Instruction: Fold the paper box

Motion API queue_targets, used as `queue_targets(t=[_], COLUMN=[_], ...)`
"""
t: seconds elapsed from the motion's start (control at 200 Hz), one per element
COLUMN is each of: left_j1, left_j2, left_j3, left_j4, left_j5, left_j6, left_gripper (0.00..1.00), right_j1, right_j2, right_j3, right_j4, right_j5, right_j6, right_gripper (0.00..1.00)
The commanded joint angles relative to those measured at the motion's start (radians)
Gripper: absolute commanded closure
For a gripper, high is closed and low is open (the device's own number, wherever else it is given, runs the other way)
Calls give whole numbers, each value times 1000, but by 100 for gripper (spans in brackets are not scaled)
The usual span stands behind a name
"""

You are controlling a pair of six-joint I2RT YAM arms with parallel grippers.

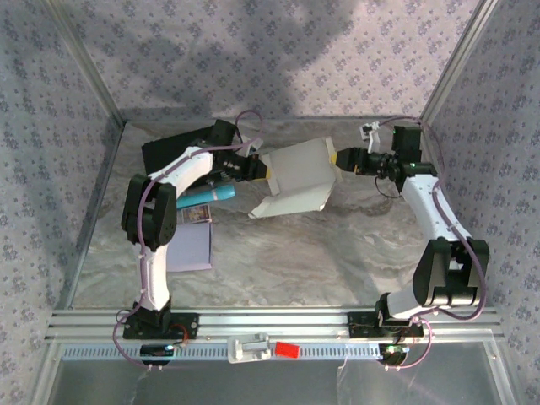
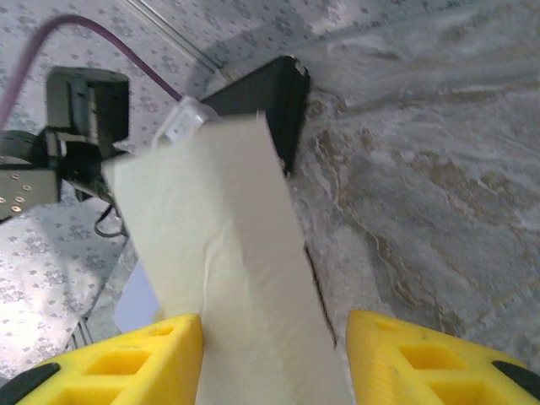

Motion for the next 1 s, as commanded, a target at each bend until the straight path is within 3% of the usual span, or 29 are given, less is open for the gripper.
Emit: queue_targets(t=[0.0,0.28,0.745,0.994], left_j1=[3,4,3,5], left_j2=[-20,-9,-3,1], left_j3=[39,56,69,75], left_j4=[-20,-25,-30,-36], left_j5=[44,57,61,58], left_j6=[21,13,13,13], left_gripper=[100,100,100,100], right_j1=[-23,-17,44,60], right_j2=[-1,28,34,9], right_j3=[31,19,54,49], right_j4=[57,45,-72,-85], right_j5=[-71,-86,84,74], right_j6=[66,44,-95,-114], right_gripper=[50,50,50,47])
